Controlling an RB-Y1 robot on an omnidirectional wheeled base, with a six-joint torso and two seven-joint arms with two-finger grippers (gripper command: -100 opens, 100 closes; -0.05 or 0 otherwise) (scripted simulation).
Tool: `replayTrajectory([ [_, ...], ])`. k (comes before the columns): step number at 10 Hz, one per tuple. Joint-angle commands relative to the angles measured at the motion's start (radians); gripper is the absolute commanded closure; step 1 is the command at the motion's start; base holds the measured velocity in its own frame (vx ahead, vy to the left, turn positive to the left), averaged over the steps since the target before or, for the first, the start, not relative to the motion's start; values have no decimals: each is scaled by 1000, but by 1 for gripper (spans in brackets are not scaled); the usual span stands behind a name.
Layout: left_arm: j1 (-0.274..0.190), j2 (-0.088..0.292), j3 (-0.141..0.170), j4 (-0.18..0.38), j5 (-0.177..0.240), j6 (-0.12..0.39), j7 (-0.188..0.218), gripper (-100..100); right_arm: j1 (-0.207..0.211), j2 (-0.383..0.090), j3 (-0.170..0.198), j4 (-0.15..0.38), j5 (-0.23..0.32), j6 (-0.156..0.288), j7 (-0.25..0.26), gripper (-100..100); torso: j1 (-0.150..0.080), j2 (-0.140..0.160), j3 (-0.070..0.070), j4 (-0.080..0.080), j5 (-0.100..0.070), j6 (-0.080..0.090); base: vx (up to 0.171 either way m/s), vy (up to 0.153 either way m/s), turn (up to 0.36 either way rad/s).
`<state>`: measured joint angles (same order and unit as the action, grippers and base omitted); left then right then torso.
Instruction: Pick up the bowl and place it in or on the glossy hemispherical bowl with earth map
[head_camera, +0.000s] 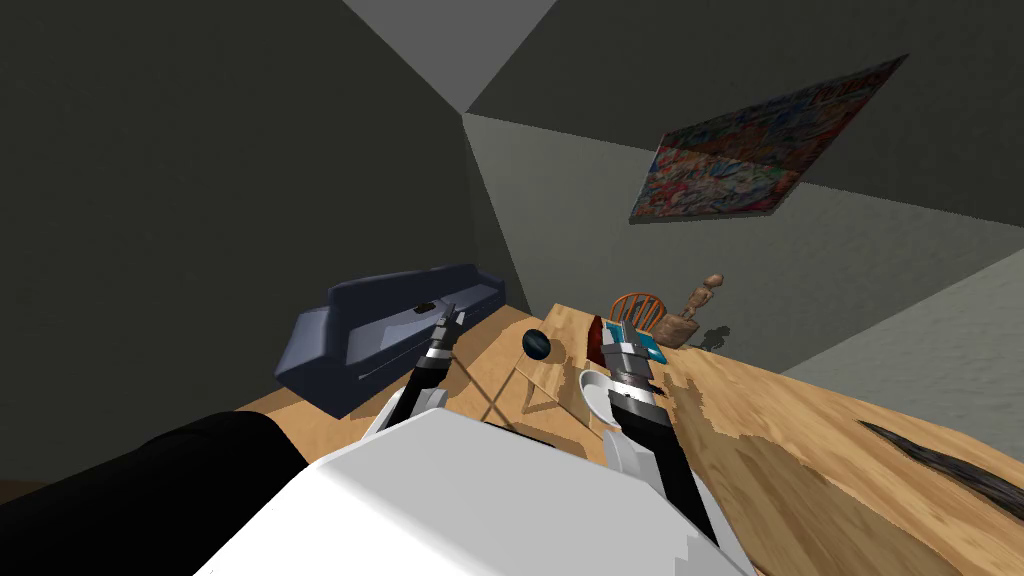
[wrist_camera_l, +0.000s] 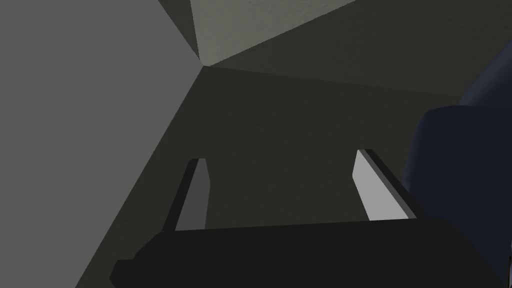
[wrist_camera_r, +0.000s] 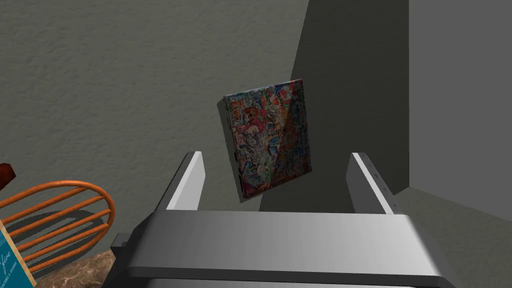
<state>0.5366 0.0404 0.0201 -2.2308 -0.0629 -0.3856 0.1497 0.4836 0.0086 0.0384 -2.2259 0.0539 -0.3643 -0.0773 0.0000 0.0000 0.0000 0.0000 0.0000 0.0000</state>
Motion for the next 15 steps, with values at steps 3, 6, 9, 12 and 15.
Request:
replayTrajectory([
  [3, 0, 0, 0, 0, 0, 0, 0, 0, 3, -96, 19, 40, 23, -8, 4, -100, 4, 6, 3, 1, 1, 0, -90, 59, 35],
  [6, 0, 0, 0, 0, 0, 0, 0, 0, 6, -173, 39, 83, 47, -17, 10, -100, 4, 7, 4, 2, 1, 0, -96, 64, 46],
  [9, 0, 0, 0, 0, 0, 0, 0, 0, 10, -248, 63, 136, 79, -27, 20, -100, 4, 4, 2, 1, 1, 0, -63, 62, 71],
  [12, 0, 0, 0, 0, 0, 0, 0, 0, 12, -326, 77, 174, 98, -32, 27, -100, 4, 5, 3, 1, 1, 0, -60, 68, 45],
  [15, 0, 0, 0, 0, 0, 0, 0, 0, 16, -414, 107, 252, 138, -43, 45, -100, 3, 3, 2, 1, 1, 0, -50, 55, 73],
])
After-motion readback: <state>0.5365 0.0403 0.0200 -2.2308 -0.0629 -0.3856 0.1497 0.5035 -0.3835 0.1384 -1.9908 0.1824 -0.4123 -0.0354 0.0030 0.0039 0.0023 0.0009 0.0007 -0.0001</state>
